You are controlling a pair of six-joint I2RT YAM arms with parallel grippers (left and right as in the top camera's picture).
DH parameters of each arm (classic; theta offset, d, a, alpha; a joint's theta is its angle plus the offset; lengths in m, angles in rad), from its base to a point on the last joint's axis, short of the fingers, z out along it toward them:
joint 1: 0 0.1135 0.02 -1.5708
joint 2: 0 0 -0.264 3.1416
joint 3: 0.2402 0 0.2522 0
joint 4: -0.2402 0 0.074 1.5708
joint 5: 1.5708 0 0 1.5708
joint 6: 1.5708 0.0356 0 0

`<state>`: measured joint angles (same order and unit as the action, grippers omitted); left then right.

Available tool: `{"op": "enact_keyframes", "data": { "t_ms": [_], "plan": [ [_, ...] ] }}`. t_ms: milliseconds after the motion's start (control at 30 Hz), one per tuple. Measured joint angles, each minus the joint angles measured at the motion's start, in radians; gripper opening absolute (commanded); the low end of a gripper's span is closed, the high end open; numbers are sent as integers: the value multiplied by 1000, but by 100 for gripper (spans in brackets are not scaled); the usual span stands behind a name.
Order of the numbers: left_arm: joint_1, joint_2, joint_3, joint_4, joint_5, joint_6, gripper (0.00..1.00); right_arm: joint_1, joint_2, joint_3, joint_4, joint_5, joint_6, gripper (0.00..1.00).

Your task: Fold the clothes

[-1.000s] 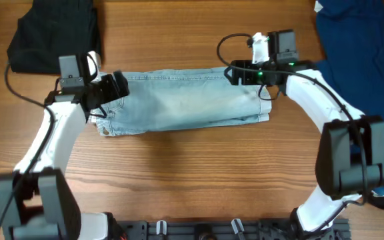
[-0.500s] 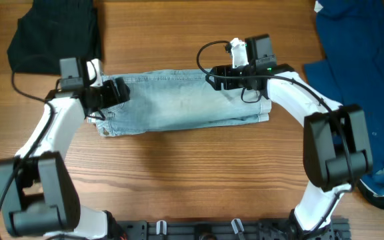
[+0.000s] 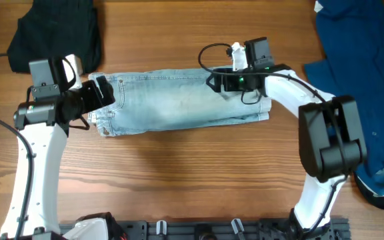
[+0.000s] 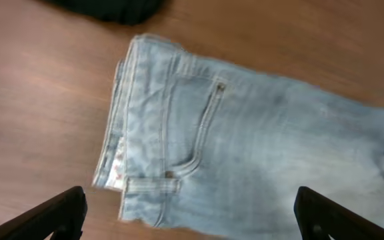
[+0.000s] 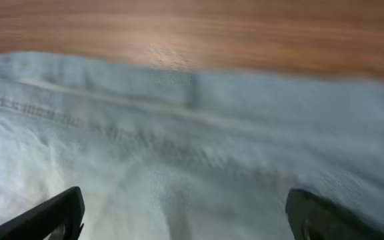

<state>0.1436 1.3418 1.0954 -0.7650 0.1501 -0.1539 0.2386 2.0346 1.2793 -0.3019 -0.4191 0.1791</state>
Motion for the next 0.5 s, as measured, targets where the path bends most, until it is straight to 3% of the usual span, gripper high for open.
{"op": "enact_keyframes", "data": {
  "t_ms": [100, 167, 200, 233, 300, 500],
  "plan": [
    [0, 47, 0, -20, -21, 5, 100, -27, -77, -2, -87, 33, 3, 96],
    [1, 86, 0, -20, -27, 15, 100, -35, -146, -1, -140, 87, 4, 80],
    [2, 105, 0, -20, -31, 19, 100, -35, -153, -1, -150, 95, 5, 60],
    [8, 132, 0, -18, -30, 22, 100, -35, -183, 1, -193, 138, 0, 28],
    [24, 172, 0, -13, -31, 23, 100, -32, -186, -2, -240, 181, 3, 4],
    [114, 291, 0, 0, -32, 23, 100, -14, -171, -53, -308, 226, 7, 4]
  ]
}}
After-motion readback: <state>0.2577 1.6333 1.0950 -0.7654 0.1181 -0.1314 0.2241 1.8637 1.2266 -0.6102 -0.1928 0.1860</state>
